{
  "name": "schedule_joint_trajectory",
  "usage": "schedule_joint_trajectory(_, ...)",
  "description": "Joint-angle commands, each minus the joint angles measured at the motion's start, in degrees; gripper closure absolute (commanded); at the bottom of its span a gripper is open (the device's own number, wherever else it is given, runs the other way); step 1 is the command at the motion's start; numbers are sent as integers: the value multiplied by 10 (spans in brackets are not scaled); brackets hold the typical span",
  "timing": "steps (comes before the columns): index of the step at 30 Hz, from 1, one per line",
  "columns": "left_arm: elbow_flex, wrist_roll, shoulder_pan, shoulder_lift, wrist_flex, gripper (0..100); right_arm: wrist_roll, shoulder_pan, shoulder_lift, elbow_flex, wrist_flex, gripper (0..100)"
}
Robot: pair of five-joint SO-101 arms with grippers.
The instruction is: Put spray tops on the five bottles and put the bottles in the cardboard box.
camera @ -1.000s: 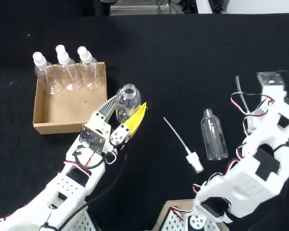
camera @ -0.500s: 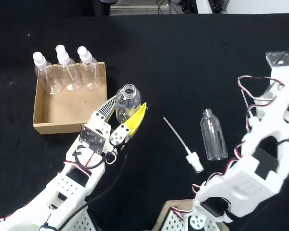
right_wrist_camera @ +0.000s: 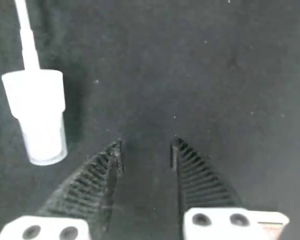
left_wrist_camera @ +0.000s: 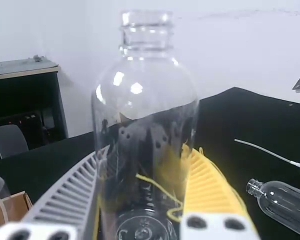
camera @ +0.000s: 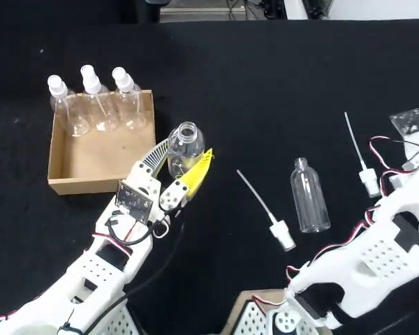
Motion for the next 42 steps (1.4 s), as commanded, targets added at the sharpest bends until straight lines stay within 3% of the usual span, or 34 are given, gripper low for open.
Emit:
schedule_joint_trajectory(1,15,6,5,-5,-13,970,-50,-34,-23,-1,47,871)
schedule_joint_trajectory(7,15,6,3,-5,-13,970,-81,-100,-42,43,119,871)
schedule_joint_trajectory(14,15,6,5,-5,-13,970,-164,-141,-139,113,111,871)
schedule_joint_trajectory(19,15,6,5,-5,-13,970,-155,-177,-193,141,77,871)
schedule_joint_trajectory(22,15,6,1,-5,-13,970,-69,-185,-204,139,93,839)
schedule_joint_trajectory(29,15,6,3,-5,-13,970,222,-156,-236,143,114,607)
schedule_joint_trajectory(34,15,5,0,-5,-13,970,424,-127,-240,153,137,600)
schedule_joint_trajectory(38,15,4,0,-5,-13,970,525,-101,-240,149,194,600)
schedule_joint_trajectory(42,15,6,1,-5,-13,970,555,-93,-229,161,190,600)
